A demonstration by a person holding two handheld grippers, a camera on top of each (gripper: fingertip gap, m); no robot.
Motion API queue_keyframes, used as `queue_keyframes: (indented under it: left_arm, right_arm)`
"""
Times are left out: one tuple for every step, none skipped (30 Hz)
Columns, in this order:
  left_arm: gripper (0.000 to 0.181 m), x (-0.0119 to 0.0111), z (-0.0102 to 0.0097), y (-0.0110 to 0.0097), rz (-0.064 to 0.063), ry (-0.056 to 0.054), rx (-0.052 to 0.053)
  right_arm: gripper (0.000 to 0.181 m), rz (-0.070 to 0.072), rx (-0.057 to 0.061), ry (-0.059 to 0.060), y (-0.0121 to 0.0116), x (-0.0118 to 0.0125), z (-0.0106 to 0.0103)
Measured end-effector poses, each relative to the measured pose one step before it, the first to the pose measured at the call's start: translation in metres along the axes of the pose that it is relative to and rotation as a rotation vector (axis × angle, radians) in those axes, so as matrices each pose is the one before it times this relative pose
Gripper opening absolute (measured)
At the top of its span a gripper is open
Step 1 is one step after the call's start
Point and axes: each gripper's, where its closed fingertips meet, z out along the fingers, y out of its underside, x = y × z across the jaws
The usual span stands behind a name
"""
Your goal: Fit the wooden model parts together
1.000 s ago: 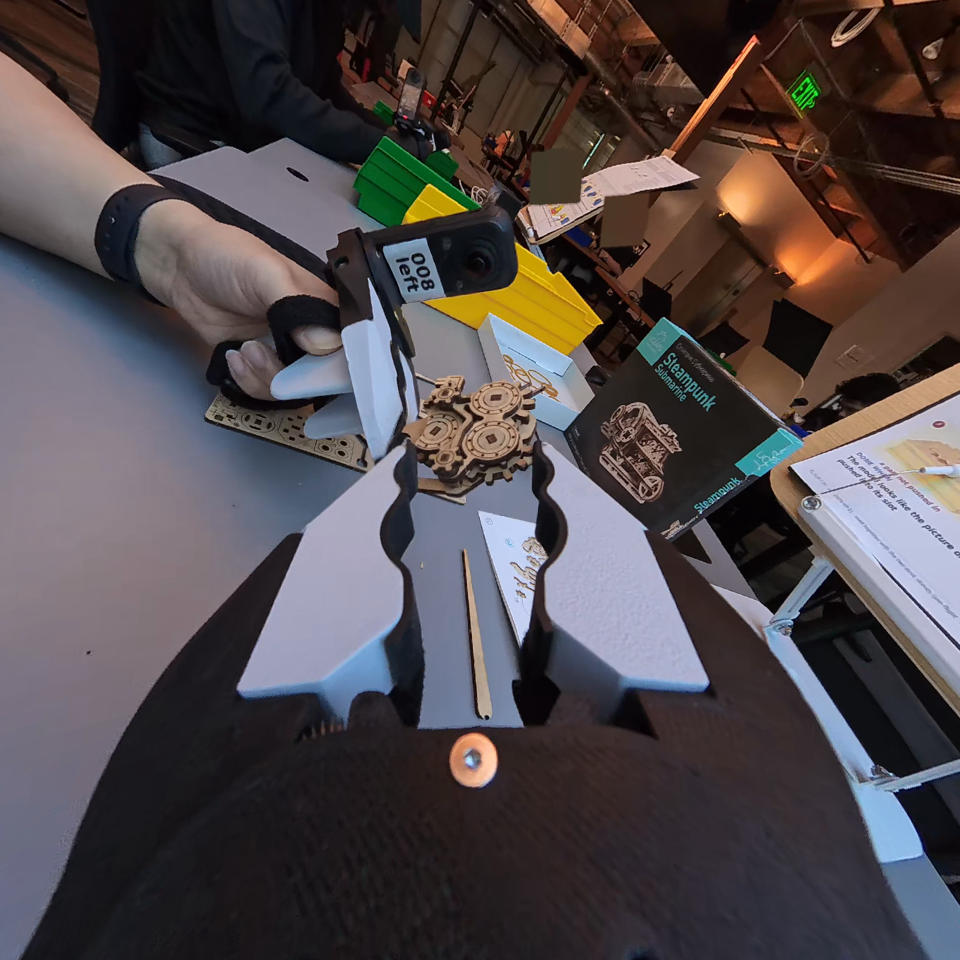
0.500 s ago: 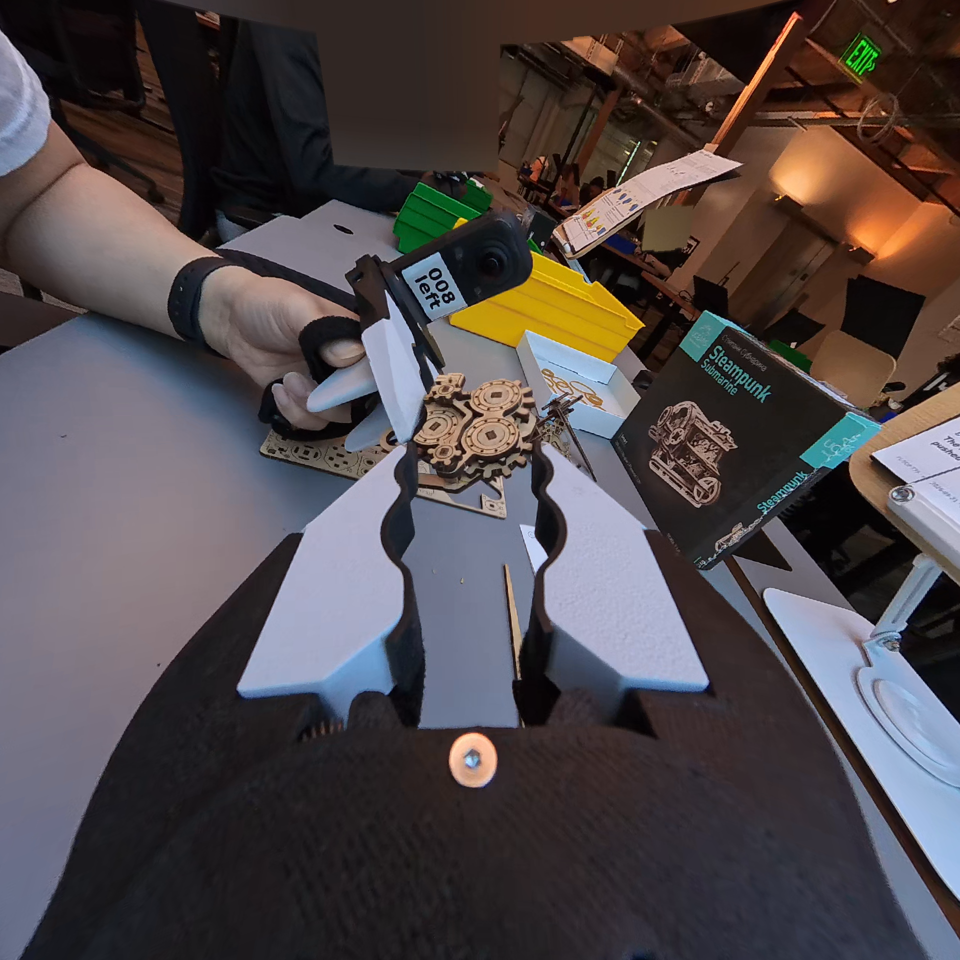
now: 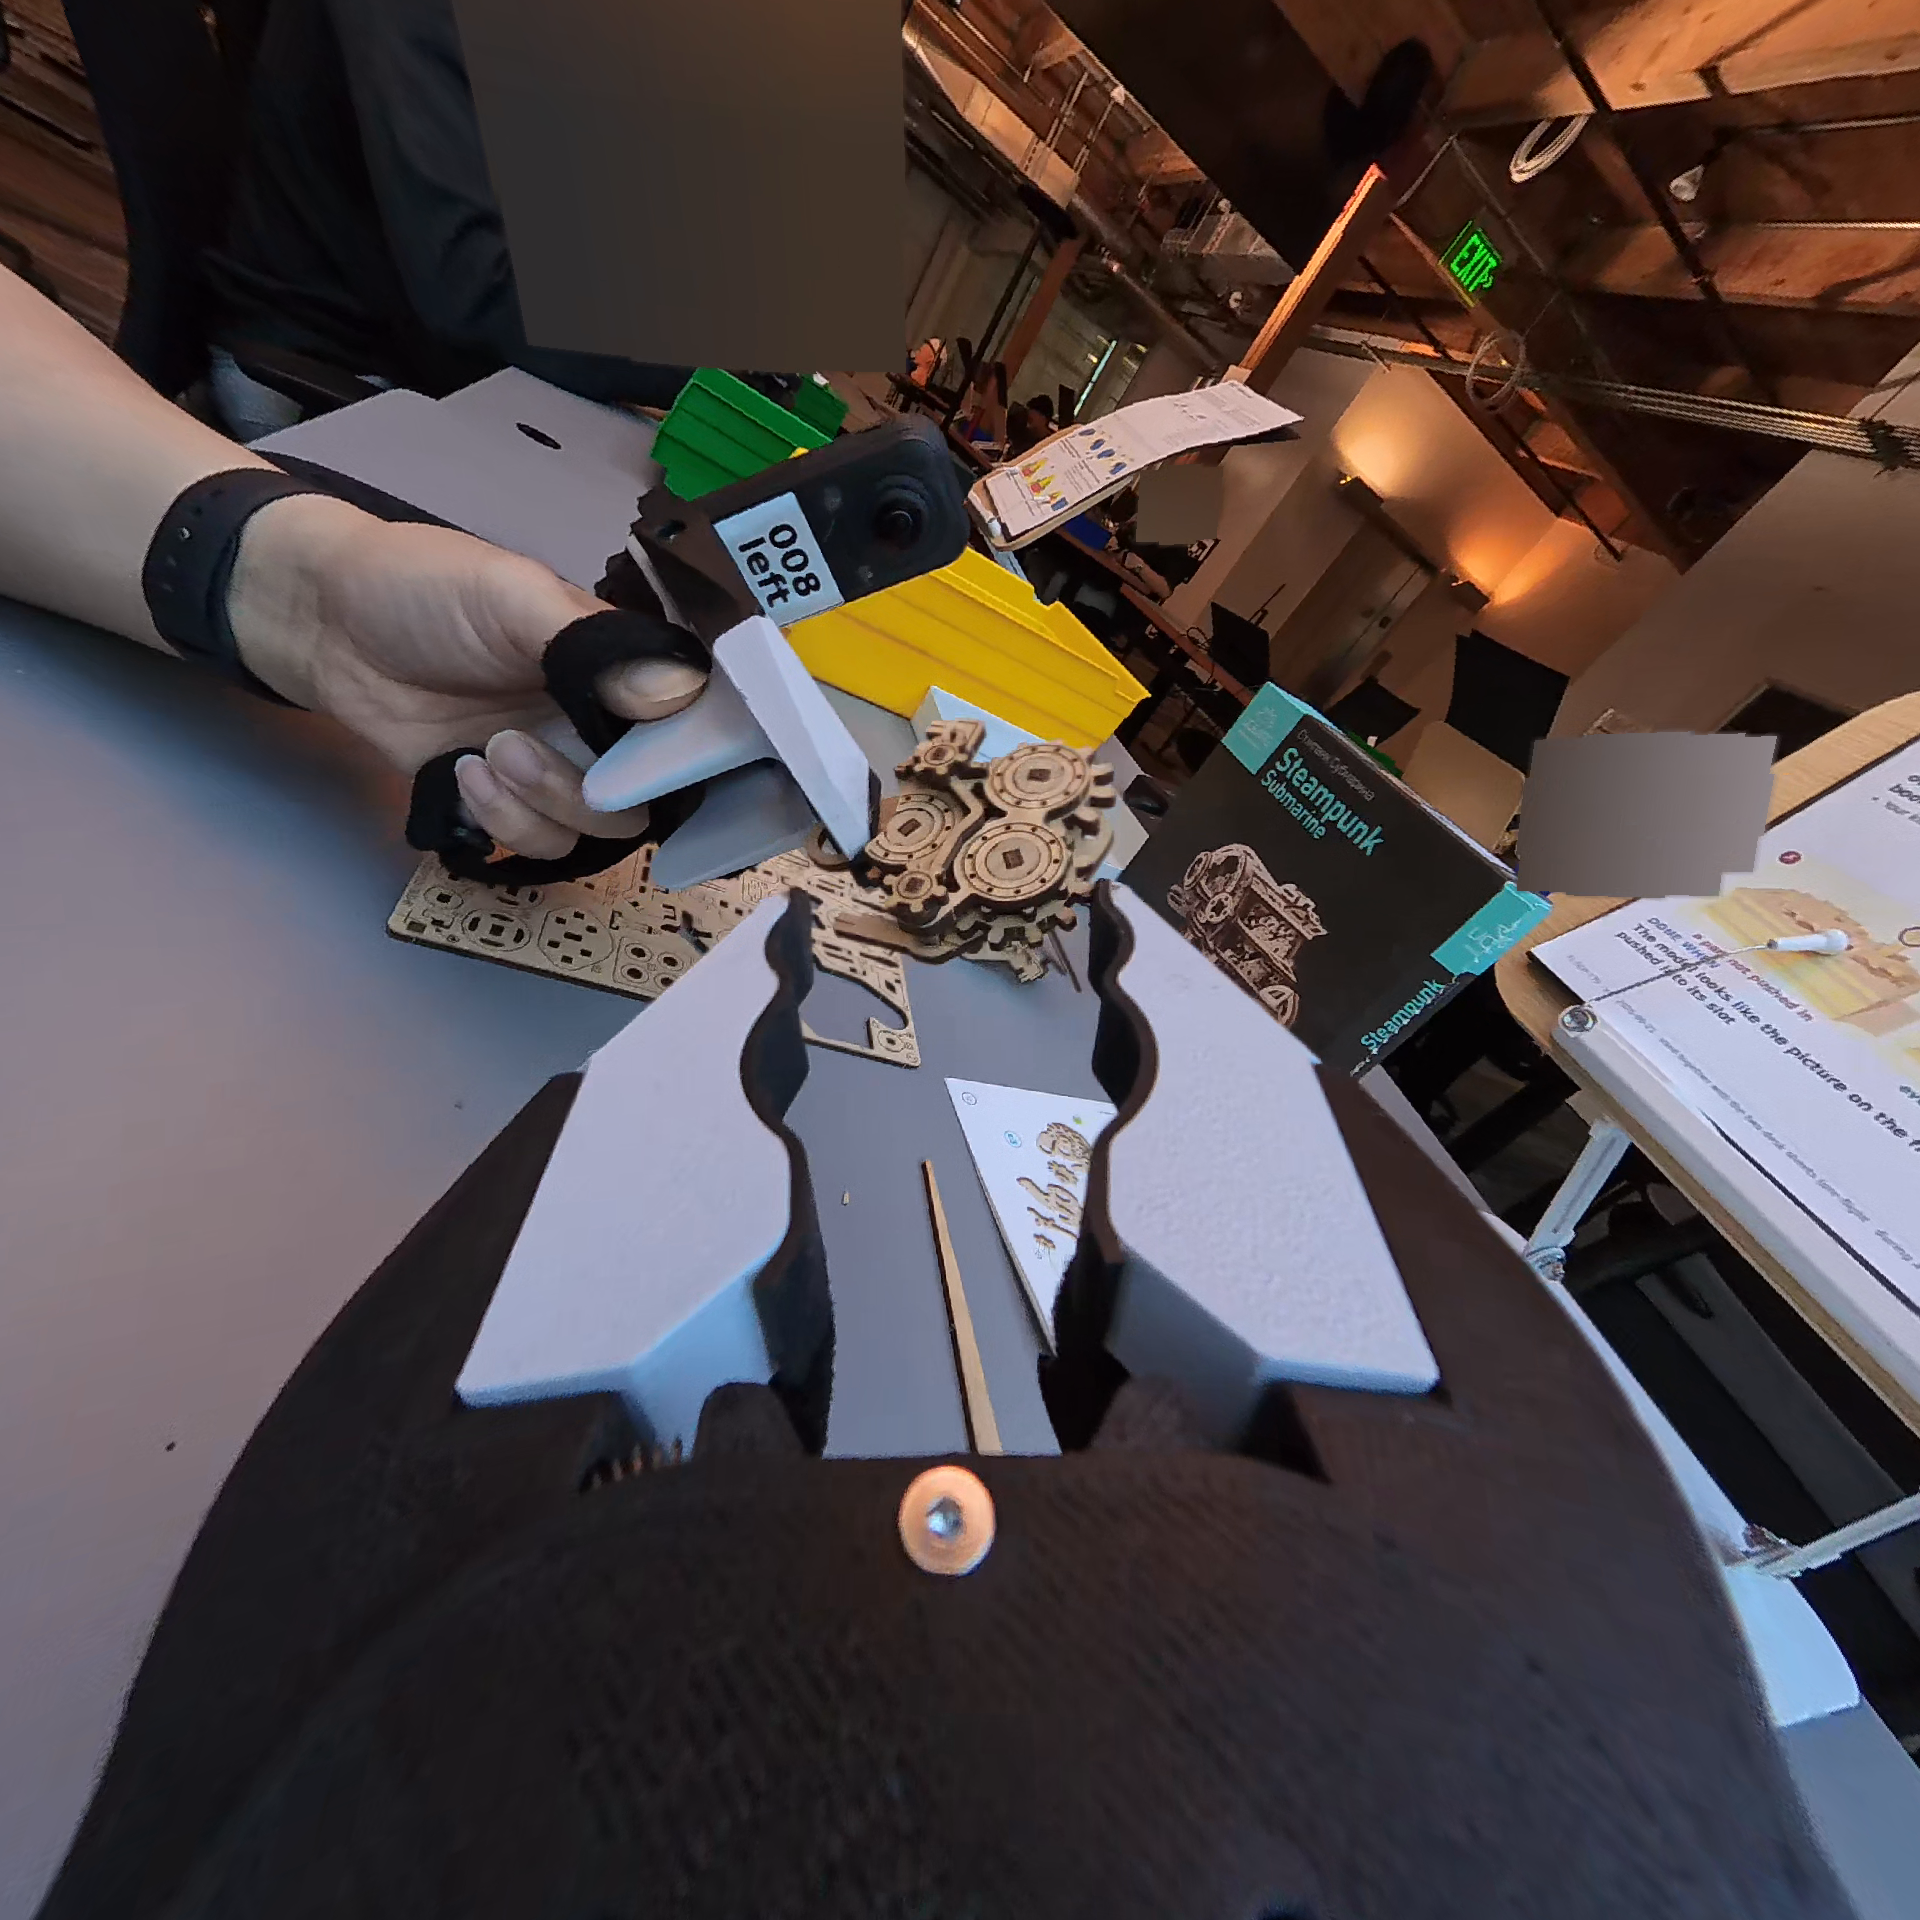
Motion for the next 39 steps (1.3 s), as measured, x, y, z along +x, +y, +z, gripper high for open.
queue_keyframes:
  left_arm:
    - [0.002,-0.00008,-0.00068,-0.00093,0.0,0.0002,0.0022]
    - [0.002,-0.00003,-0.00078,-0.00133,0.0007,0.0003,0.0077]
    - [0.002,0.00001,-0.00059,-0.0006,-0.0011,0.0007,0.0015]
    - [0.002,-0.00021,-0.00034,-0.00023,-0.0002,0.0007,-0.0006]
    - [0.002,0.00025,0.00015,0.0009,-0.002,0.0044,-0.0075]
    - [0.002,0.00032,0.00075,0.00188,-0.0063,0.0072,-0.0133]
    - [0.002,0.00035,-0.00002,0.0005,-0.0103,0.0097,-0.0034]
    - [0.002,-0.00043,-0.00034,-0.00013,-0.0105,0.0059,0.0024]
    - [0.002,-0.00042,0.00029,0.00101,-0.0018,0.0044,-0.0041]
    - [0.003,-0.00005,0.00033,0.0017,0.0022,0.0052,-0.0107]
    - [0.004,0.0004,0.00051,0.00166,0.0005,0.0063,-0.0128]
    - [0.007,0.00028,0.00098,0.00186,0.0003,0.0032,-0.0136]
    - [0.012,-0.00043,0.00062,0.00019,-0.0002,-0.003,-0.0007]
    - [0.023,-0.00093,0.00086,0.00015,-0.003,-0.0059,0.0007]
    - [0.023,0.00148,0.00133,0.00114,-0.0058,0.0106,-0.0049]
    - [0.025,0.00172,0.00163,0.0017,-0.0087,0.0134,-0.0069]
    - [0.026,0.00113,0.00151,0.0014,-0.0084,0.0111,-0.0028]
    - [0.027,0.00005,0.00137,0.00116,-0.0099,0.0048,0.0005]
    - [0.028,-0.00114,0.00095,0.00093,-0.0107,-0.0004,0.0028]
    - [0.026,-0.00159,0.00069,0.00009,-0.0121,-0.0035,0.0092]
    - [0.017,-0.00401,0.00008,0.001,-0.0119,-0.0183,0.0041]
    - [0.017,-0.00201,-0.00012,0.00031,-0.007,-0.0041,0.0058]
    - [0.016,-0.00167,0.00003,0.00042,-0.0167,-0.0018,-0.0001]
    - [0.016,-0.0004,0.00008,0.00024,-0.0142,0.0055,0.0]
    - [0.016,0.00018,0.00002,-0.00036,-0.0116,0.0059,0.0038]
    - [0.016,0.00026,0.00006,-0.00072,-0.0057,0.0034,0.0072]
    - [0.016,0.00044,0.00013,-0.00075,-0.0012,0.0026,0.0069]
    - [0.016,0.00021,-0.00008,-0.00096,-0.0039,0.003,0.0054]
    - [0.016,0.0007,-0.00026,-0.00105,-0.0097,0.0071,0.0051]
    - [0.016,0.00085,-0.00042,-0.00127,-0.0114,0.0098,0.0066]
    - [0.016,0.00045,-0.0007,-0.0018,-0.0097,0.0065,0.0105]
    - [0.016,0.00011,-0.00048,-0.00089,-0.0041,0.0027,0.0054]
    - [0.016,-0.00088,-0.00046,-0.00019,0.0002,-0.0055,-0.0005]
    - [0.016,-0.00086,-0.00049,-0.00035,0.007,-0.0078,0.0026]
    - [0.016,-0.00015,0.00004,0.00013,0.0046,-0.0026,-0.0007]
    - [0.016,0.00093,0.00014,0.00019,-0.0017,0.006,-0.0011]
    - [0.016,0.00109,0.00019,-0.00008,-0.0075,0.0084,0.0003]
    - [0.016,0.00079,0.00009,0.0,-0.0089,0.0084,0.0015]
    - [0.016,0.00032,0.00002,0.00042,-0.0078,0.0064,-0.002]
  right_arm:
    - [0.052,-0.0106,-0.0015,0.008,0.00038,0.00022,-0.00014]
    - [0.051,-0.0109,-0.0029,0.0064,0.00097,0.00047,-0.00032]
    - [0.05,-0.0057,-0.0011,0.0019,0.00079,0.00034,-0.00047]
    - [0.047,0.0025,0.0006,0.0004,0.00049,0.00077,-0.00046]
    - [0.044,0.0089,0.0002,0.0011,0.0004,0.00115,-0.00014]
    - [0.044,0.0075,0.0009,-0.0093,0.00005,-0.0008,-0.00035]
    - [0.044,0.0005,0.0006,-0.0033,0.00005,-0.00011,0.0]
    - [0.044,-0.002,-0.0078,-0.0021,0.00106,-0.00015,0.00026]
    - [0.044,-0.0045,-0.0063,-0.0069,0.00086,-0.00084,-0.00022]
    - [0.043,-0.006,-0.0004,-0.0097,0.00038,-0.0012,-0.00051]
    - [0.038,-0.0035,-0.0038,-0.0154,0.00101,-0.00153,-0.00054]
    - [0.037,0.0011,0.006,-0.0086,-0.00051,-0.00016,-0.00106]
    - [0.037,0.0089,0.0091,-0.0085,-0.00106,0.00006,-0.00096]
    - [0.037,0.01,-0.0044,-0.0038,0.00088,0.00056,0.00001]
    - [0.037,0.0015,-0.0125,-0.0005,0.0025,0.0001,0.00067]
    - [0.037,-0.0063,-0.0092,-0.007,0.00209,-0.00173,0.00084]
    - [0.037,-0.0067,-0.0081,-0.012,0.00179,-0.00275,0.00109]
    - [0.037,-0.0039,-0.0115,-0.0139,0.00196,-0.00316,0.00147]
    - [0.037,-0.0051,-0.0077,-0.0172,0.00121,-0.00369,0.00139]
    - [0.037,-0.0057,-0.0059,-0.0091,0.00084,-0.00239,0.00112]
    - [0.037,-0.0045,-0.0001,0.0004,-0.00018,-0.00041,0.00026]
    - [0.037,-0.0018,-0.011,0.0007,0.00212,0.00033,0.00044]
    - [0.037,0.0005,-0.0042,-0.0045,0.00113,-0.00011,0.00001]
    - [0.036,0.0045,0.0034,-0.0031,-0.00022,0.00011,-0.00015]
    - [0.037,0.0052,0.0032,0.0012,-0.00031,0.0005,-0.00013]
    - [0.037,0.0005,0.0047,0.0054,-0.00098,0.0008,-0.00032]
    - [0.037,-0.0064,0.004,0.0099,-0.00092,0.0011,-0.0003]
    - [0.038,-0.0109,0.0031,0.0139,-0.00095,0.00157,-0.0005]
    - [0.039,-0.0112,0.0053,0.0101,-0.00152,0.00089,-0.00032]
    - [0.041,-0.0089,0.0031,0.0001,-0.00128,-0.00065,0.00004]
    - [0.042,-0.0063,-0.0022,-0.005,-0.00008,-0.00158,0.00059]
    - [0.044,-0.0049,-0.0078,-0.0008,0.00112,-0.00099,0.00101]
    - [0.046,-0.0082,-0.0066,0.0032,0.00115,-0.00064,0.00087]
    - [0.047,-0.0137,-0.0043,0.006,0.00073,-0.00042,0.00051]
    - [0.047,-0.0167,-0.0022,0.008,-0.00016,-0.0001,0.00016]
    - [0.047,-0.0137,-0.0004,0.0063,-0.00065,-0.00005,-0.00002]
    - [0.047,-0.0091,-0.0003,0.0035,-0.00063,0.00009,-0.00017]
    - [0.047,-0.0037,0.0006,-0.002,-0.00035,-0.00023,-0.00023]
    - [0.047,-0.0008,0.0005,-0.0077,0.00003,-0.00065,-0.00043]
